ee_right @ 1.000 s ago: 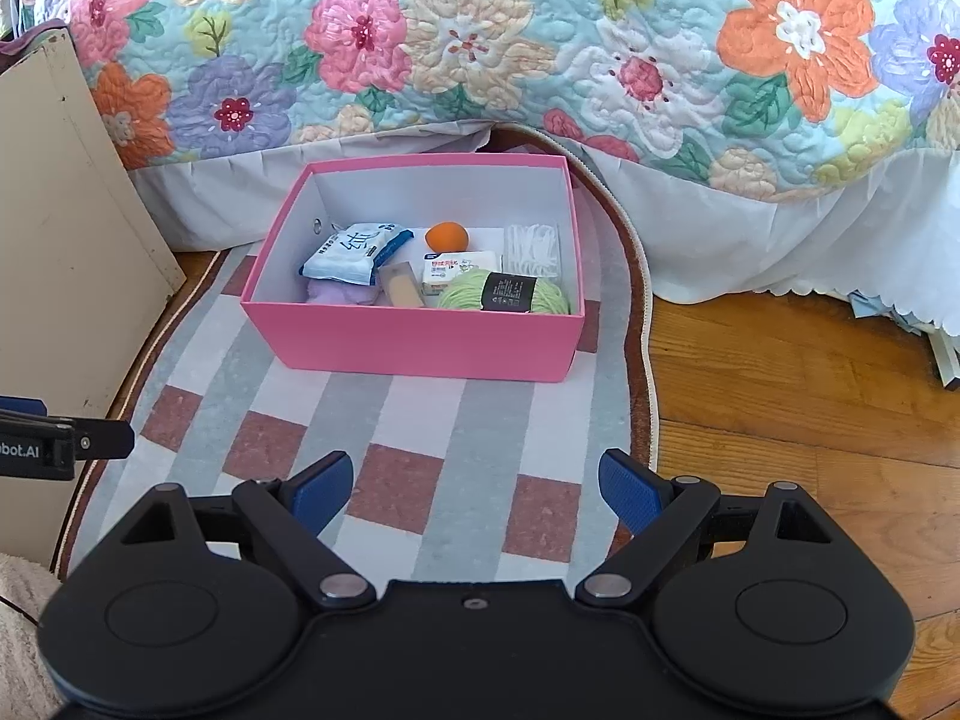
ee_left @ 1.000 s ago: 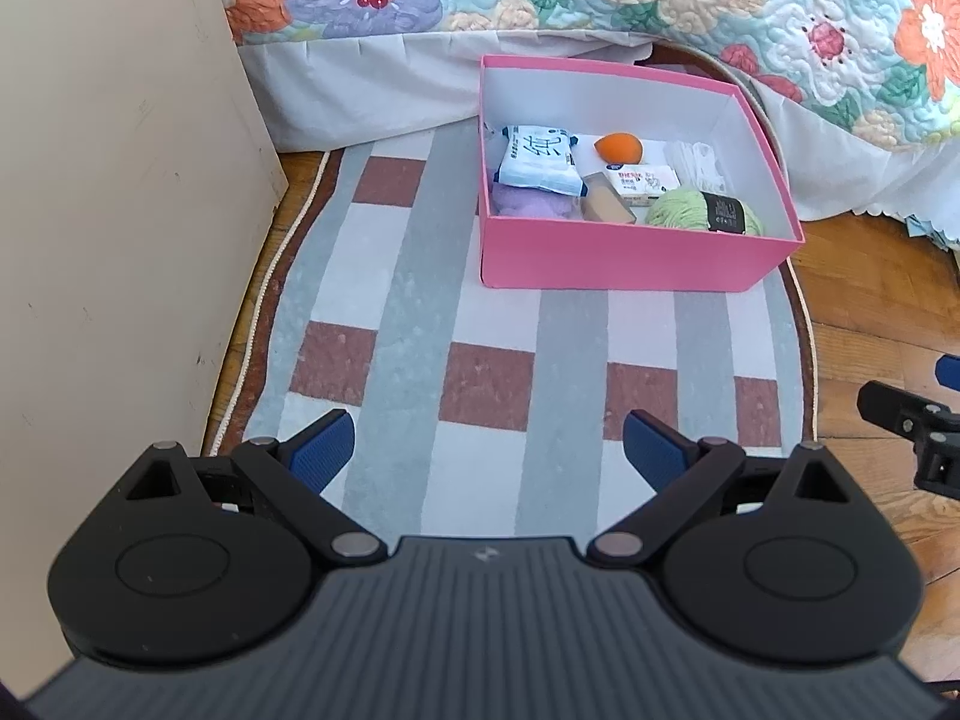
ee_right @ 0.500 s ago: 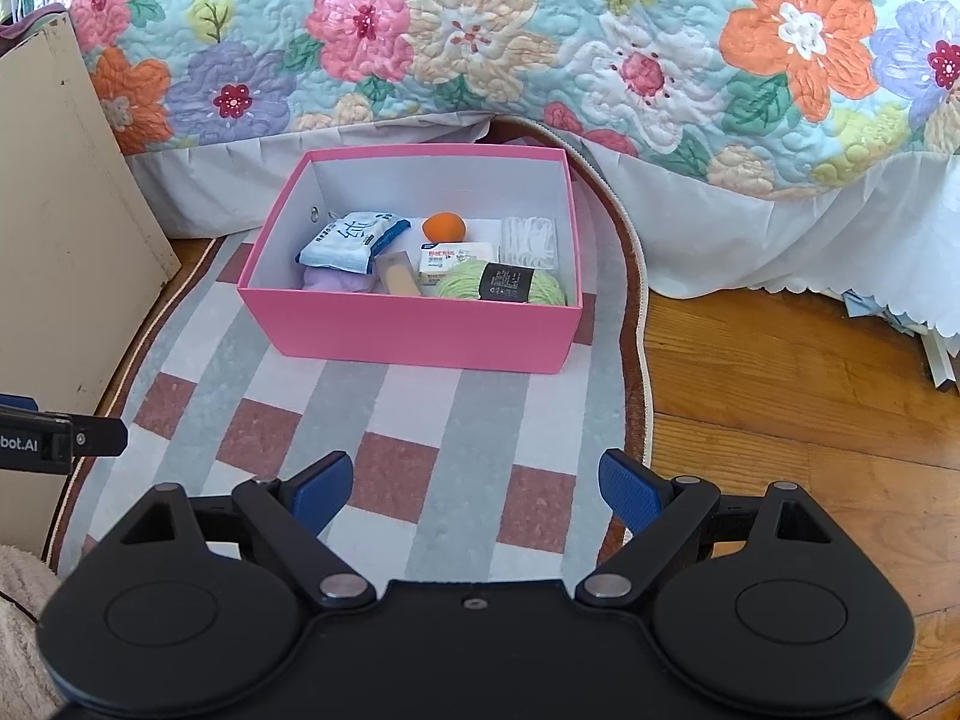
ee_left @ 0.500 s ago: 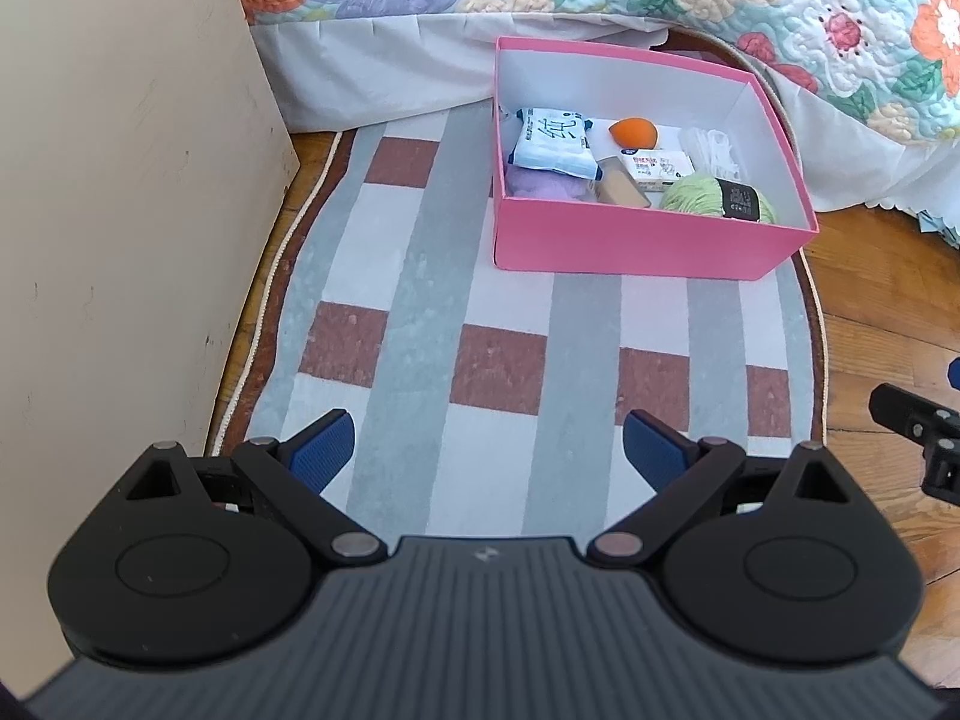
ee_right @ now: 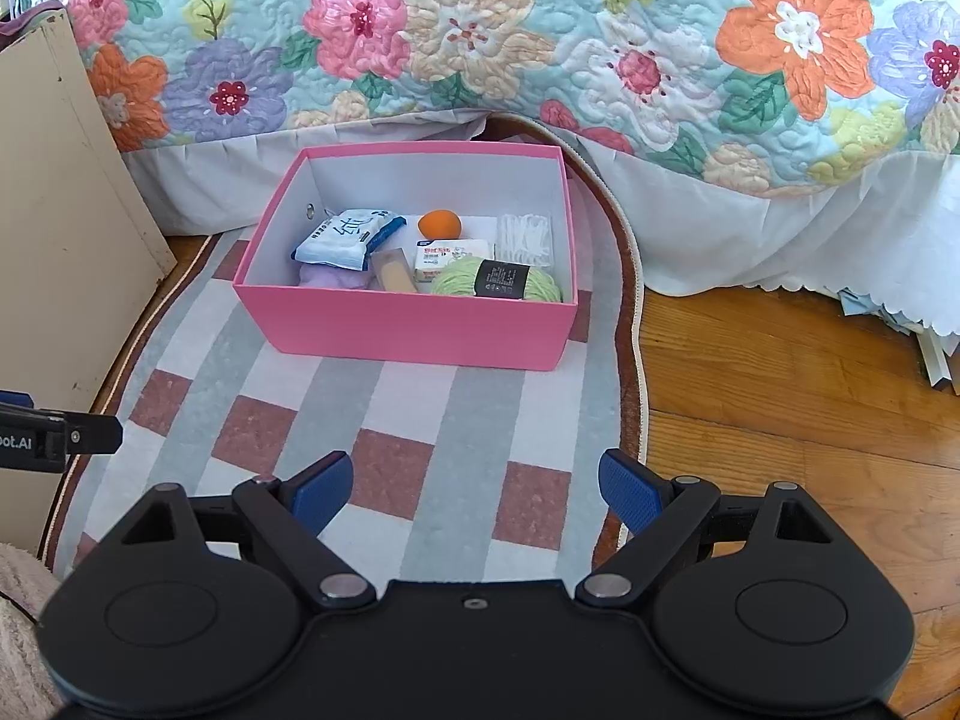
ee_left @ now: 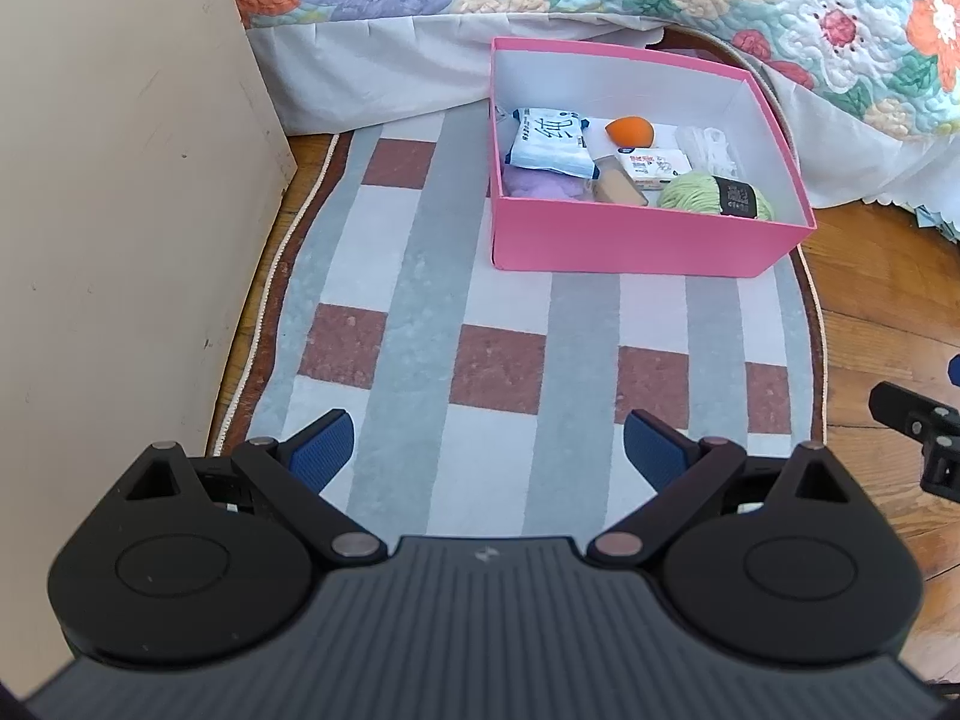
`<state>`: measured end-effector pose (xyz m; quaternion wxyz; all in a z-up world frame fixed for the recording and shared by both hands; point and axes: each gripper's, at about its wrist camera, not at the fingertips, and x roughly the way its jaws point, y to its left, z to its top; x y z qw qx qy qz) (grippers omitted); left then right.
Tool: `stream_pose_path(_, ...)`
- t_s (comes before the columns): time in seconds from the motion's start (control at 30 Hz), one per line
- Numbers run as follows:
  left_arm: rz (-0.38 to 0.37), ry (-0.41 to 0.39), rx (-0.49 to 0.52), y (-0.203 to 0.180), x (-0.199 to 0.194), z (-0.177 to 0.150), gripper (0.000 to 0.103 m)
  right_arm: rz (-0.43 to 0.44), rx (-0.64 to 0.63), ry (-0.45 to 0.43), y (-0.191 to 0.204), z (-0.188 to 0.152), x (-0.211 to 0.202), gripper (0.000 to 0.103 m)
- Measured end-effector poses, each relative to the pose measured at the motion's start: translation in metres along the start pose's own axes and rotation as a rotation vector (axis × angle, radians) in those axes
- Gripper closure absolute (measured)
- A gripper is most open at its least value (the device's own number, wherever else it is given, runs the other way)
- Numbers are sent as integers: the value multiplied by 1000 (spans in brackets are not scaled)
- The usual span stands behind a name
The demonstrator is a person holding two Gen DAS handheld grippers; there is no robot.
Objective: Organize objects
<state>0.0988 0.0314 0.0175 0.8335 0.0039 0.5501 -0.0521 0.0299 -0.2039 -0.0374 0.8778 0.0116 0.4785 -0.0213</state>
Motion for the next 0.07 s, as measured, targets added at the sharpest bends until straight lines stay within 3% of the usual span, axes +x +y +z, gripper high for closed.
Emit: stream_pose_path(0.07, -3, 4, 2, 1, 0, 0, 5, -3, -1, 1, 0, 0, 0, 11)
